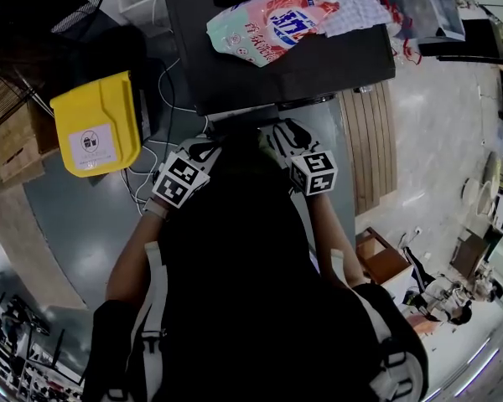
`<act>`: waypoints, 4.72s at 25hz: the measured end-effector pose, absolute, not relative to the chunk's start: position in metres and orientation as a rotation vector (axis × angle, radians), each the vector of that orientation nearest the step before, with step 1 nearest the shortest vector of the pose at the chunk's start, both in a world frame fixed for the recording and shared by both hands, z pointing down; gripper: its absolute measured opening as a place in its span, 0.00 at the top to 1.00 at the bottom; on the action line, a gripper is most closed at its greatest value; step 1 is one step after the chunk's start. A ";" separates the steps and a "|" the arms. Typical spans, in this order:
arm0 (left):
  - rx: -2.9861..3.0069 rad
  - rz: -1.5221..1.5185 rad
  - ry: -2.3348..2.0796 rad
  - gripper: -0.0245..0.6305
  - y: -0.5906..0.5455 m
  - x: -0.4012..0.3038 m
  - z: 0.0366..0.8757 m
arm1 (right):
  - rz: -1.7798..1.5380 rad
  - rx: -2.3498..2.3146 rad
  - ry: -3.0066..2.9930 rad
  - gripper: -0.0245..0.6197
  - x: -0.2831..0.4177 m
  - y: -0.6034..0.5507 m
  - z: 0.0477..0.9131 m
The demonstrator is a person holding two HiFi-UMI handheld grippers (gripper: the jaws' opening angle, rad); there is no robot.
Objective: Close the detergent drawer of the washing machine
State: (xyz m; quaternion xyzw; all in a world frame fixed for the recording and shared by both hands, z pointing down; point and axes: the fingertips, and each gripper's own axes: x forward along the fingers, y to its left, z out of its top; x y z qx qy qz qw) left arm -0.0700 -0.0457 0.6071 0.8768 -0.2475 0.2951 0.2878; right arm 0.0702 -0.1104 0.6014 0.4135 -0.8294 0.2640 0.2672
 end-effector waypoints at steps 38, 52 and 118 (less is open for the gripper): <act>2.237 0.745 -0.690 0.95 -0.085 -0.063 0.617 | 0.879 1.066 -2.176 0.74 0.060 -0.141 0.608; 2.194 0.813 -0.735 0.95 -0.084 -0.071 0.623 | 0.738 1.015 -2.238 0.91 0.038 -0.131 0.598; 2.460 0.174 -0.849 0.95 -0.200 -0.024 0.409 | 0.570 1.191 -2.548 0.94 0.074 -0.185 0.379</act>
